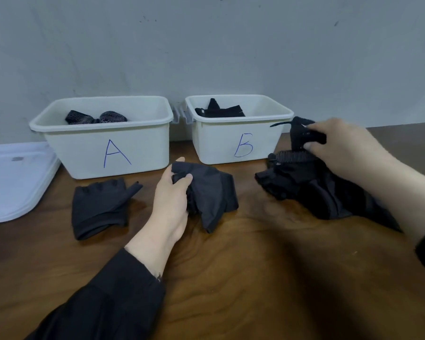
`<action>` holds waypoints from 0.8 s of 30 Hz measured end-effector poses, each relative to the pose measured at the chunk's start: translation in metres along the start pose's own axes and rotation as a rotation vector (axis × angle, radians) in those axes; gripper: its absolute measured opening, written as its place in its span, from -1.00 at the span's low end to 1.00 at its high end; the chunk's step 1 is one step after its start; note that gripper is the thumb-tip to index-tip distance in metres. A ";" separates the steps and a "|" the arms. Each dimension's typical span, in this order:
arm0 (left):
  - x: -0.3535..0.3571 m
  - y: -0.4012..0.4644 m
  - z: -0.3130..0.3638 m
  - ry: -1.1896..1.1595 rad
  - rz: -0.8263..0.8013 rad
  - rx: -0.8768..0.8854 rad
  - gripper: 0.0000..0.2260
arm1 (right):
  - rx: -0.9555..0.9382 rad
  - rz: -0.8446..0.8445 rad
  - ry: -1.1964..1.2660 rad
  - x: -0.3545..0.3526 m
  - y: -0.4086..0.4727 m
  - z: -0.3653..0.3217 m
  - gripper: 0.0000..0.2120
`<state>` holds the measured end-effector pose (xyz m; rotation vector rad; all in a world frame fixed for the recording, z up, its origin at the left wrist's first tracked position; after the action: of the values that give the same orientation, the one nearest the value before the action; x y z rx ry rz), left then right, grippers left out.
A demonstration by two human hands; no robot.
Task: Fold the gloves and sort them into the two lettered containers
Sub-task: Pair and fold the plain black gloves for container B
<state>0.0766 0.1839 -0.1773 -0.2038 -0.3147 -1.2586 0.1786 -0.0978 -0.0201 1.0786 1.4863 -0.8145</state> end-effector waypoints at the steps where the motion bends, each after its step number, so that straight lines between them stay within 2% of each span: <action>1: 0.003 0.001 0.001 0.053 -0.043 -0.010 -0.62 | 0.037 -0.048 -0.143 0.003 0.004 -0.003 -0.58; 3: 0.007 0.004 0.010 0.357 -0.123 0.009 -0.56 | -0.035 -0.067 -0.261 0.018 0.005 -0.023 -0.54; 5: 0.003 0.004 0.025 0.631 -0.079 0.094 -0.47 | -0.234 -0.152 -0.132 0.052 -0.002 -0.055 -0.58; 8: -0.005 -0.010 0.046 0.823 0.021 0.241 -0.59 | -0.492 -0.346 -0.025 0.120 -0.017 -0.095 -0.68; 10: -0.008 -0.021 0.050 1.040 -0.008 0.283 -0.70 | -0.533 -0.401 0.032 0.149 -0.019 -0.097 -0.72; 14: -0.034 -0.040 0.071 1.419 0.003 0.409 -0.81 | -0.536 -0.275 0.129 0.166 -0.018 -0.101 -0.71; 17: -0.055 -0.051 0.090 1.550 0.038 0.448 -0.84 | -0.506 -0.137 0.140 0.175 -0.022 -0.122 -0.72; 19: -0.070 -0.054 0.095 1.588 0.042 0.398 -0.80 | -0.459 -0.075 0.132 0.179 -0.024 -0.136 -0.72; 22: -0.096 -0.050 0.086 1.668 -0.027 0.182 -0.73 | -0.445 -0.050 0.123 0.175 -0.029 -0.152 -0.57; 24: -0.112 -0.049 0.077 1.654 -0.103 0.059 -0.69 | -0.476 -0.077 0.208 0.166 -0.032 -0.150 -0.53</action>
<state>-0.0097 0.2947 -0.1445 0.9057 1.0674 -1.1447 0.0925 0.0605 -0.1563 0.7641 1.7908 -0.3730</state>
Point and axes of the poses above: each hand's wrist, its own y-axis towards the middle knuckle, its own x-axis out of the palm, z = x × y, the point moved 8 cm from there along y, towards the middle knuckle, and after that the axes turned 15 degrees about -z, right-handed, at the moved point
